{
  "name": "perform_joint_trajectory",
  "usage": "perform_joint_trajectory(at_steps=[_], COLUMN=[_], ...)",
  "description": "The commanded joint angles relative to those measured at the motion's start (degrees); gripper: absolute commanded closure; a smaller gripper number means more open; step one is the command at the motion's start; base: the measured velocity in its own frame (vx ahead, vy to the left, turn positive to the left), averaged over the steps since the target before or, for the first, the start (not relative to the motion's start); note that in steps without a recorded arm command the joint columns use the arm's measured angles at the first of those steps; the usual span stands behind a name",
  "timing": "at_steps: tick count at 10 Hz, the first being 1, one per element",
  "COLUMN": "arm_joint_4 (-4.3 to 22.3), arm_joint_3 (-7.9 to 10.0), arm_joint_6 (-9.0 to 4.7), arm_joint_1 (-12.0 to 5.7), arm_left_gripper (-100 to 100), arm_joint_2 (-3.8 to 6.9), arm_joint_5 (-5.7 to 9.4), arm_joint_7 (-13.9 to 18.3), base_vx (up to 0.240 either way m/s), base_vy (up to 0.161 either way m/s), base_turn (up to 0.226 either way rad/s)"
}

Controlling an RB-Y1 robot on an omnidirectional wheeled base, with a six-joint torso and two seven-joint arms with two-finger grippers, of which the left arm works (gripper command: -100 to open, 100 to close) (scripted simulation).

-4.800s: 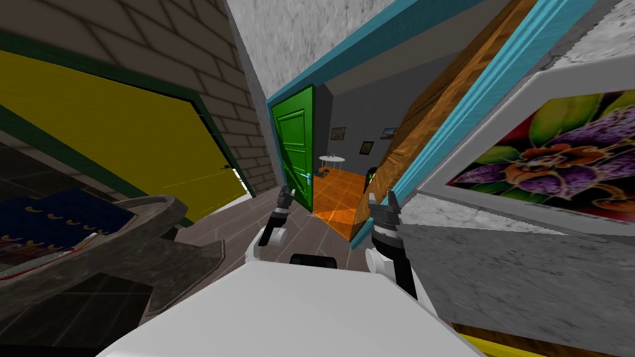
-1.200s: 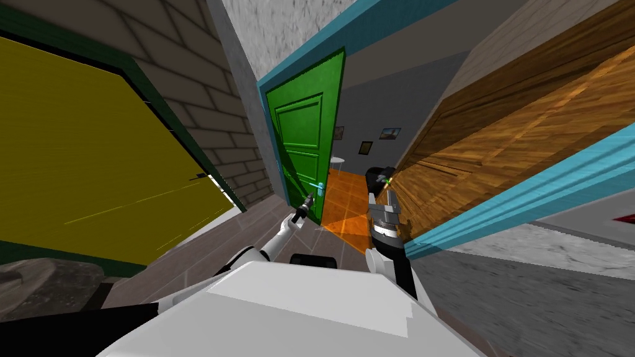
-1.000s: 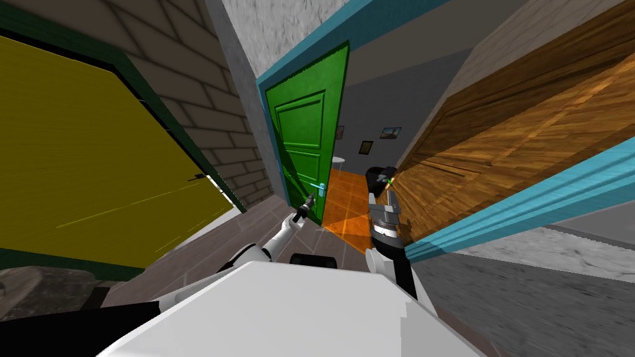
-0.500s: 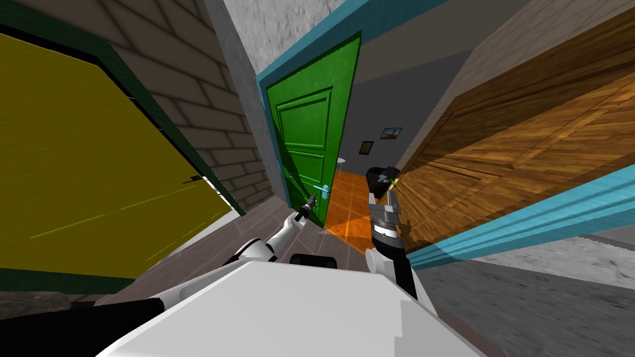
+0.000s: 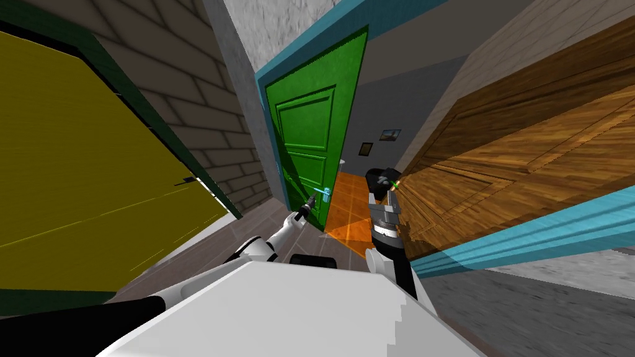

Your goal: Push the door open

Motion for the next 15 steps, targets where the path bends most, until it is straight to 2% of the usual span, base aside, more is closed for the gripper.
perform_joint_trajectory(at_steps=[1,3,6,7,8,13,15], arm_joint_4=[0.22,0.4,0.64,0.74,0.74,0.74,0.73], arm_joint_3=[0.17,0.45,0.86,0.77,0.77,0.77,2.06], arm_joint_6=[-0.12,-0.22,-0.36,-0.43,-0.43,-0.43,-0.37], arm_joint_1=[-0.08,-0.07,-0.05,-0.12,-0.12,-0.12,-0.4], arm_left_gripper=[-100,-100,-100,-100,100,100,100], arm_joint_2=[0.43,0.44,-0.61,-0.3,-0.3,-0.3,0.48], arm_joint_5=[0.07,0.15,0.26,0.24,0.24,0.24,0.59], arm_joint_7=[-0.06,-0.22,-0.44,-0.36,-0.36,-0.36,-0.87], base_vx=[0.169,0.209,0.181,0.081,-0.011,-0.007,0.124], base_vy=[-0.079,-0.097,-0.095,-0.031,0.002,0.004,-0.115], base_turn=[-0.017,-0.022,-0.023,0.0,0.004,-0.006,0.04])
